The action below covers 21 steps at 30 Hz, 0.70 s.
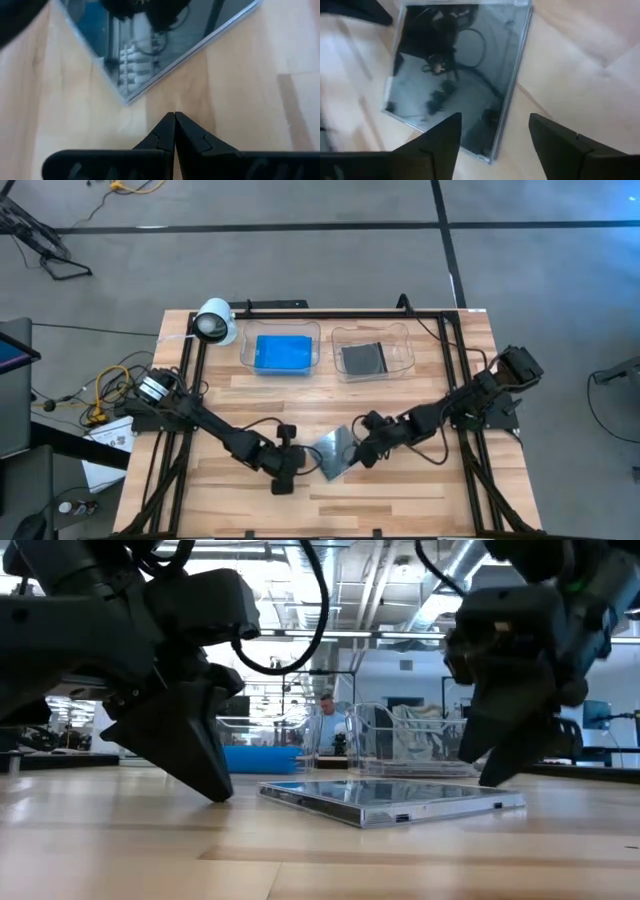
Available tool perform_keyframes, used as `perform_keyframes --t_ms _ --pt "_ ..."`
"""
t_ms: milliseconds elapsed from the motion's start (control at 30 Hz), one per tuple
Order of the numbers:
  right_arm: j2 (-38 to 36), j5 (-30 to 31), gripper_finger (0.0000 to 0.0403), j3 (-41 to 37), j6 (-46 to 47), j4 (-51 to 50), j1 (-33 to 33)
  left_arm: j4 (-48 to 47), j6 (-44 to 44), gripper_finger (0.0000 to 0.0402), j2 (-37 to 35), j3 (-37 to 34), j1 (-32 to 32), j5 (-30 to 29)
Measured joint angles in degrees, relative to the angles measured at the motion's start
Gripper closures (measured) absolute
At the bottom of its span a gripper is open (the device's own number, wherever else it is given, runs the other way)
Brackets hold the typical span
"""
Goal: Pick & place jewel cases by type
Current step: Put the black cd case into the right transparent bin
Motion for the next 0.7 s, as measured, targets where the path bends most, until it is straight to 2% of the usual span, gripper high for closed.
perform_keyframes --t_ms 133,233,400,700 --pt "0.00 -1.62 0.0164 -6.02 1.92 12.98 -1.00 1.82 0.24 0.0401 0.13 0.00 0.00 1.48" --pt "0.00 -1.71 0.0163 -8.29 2.39 17.87 -1.25 4.79 1.35 0.0401 0.30 -0.02 -0.01 4.54" --pt "0.00 -2.02 0.0163 -8.63 2.94 18.54 -1.47 7.67 2.75 0.0401 0.37 -0.02 -0.35 7.76" --pt "-0.02 -3.69 0.0163 -8.56 2.48 17.74 -2.57 14.75 5.43 0.0401 2.08 -0.01 -0.22 2.94"
